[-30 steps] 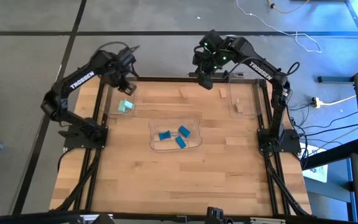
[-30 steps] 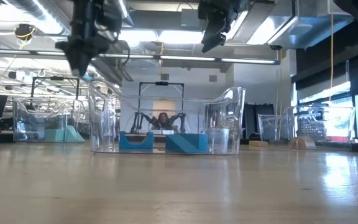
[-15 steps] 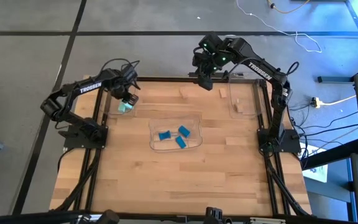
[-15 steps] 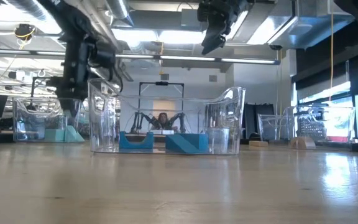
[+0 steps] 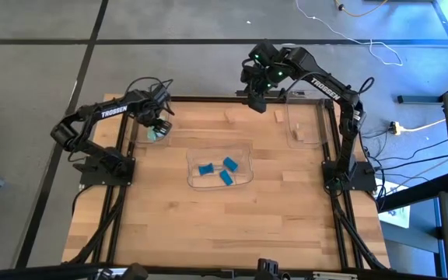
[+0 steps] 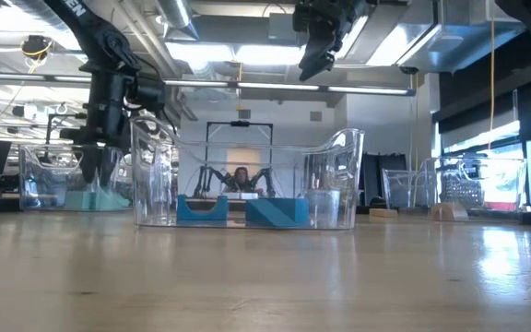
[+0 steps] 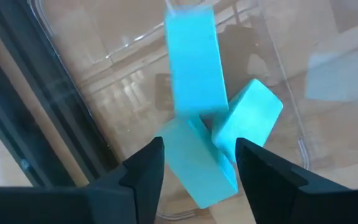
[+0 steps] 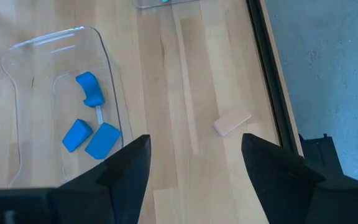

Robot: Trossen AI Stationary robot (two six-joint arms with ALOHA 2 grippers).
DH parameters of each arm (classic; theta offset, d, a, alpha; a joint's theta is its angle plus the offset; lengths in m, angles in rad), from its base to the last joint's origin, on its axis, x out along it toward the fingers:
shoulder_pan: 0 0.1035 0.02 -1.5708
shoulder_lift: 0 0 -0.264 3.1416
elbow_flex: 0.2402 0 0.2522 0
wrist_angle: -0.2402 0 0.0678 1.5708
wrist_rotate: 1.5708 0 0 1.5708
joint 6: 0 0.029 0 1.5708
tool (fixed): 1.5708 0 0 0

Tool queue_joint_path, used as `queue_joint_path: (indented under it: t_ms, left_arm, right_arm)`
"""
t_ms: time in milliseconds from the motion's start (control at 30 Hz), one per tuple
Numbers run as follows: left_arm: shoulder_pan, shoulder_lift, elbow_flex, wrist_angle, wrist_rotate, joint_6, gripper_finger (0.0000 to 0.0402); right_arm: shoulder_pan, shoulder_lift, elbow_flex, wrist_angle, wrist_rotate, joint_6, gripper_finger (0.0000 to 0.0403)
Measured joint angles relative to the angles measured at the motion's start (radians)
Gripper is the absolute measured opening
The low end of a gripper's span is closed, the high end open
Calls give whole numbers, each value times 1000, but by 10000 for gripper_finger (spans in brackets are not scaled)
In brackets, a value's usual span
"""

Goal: Sort & place blocks by color
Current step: Put the left brown block into the top right transparent bin

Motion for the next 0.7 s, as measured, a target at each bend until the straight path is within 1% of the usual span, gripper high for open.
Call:
queue_joint_path:
  t_ms: [133,233,433,600,667,700]
  left_arm:
    - [0,0,15,-5,0,16,191]
    - [0,0,61,-16,-13,27,192]
    - [0,0,232,-98,-107,87,193]
    - [-2,0,376,-143,-109,124,193]
    - [-2,0,427,-162,-108,130,193]
    - [-3,-1,449,-170,-108,131,193]
  right_arm:
    - [0,0,0,0,0,5,252]
    - [0,6,1,6,-1,9,252]
    - [3,55,2,30,-33,11,252]
    - [3,124,2,60,-27,51,252]
    - [3,157,2,63,1,103,252]
    - [4,175,2,64,33,141,252]
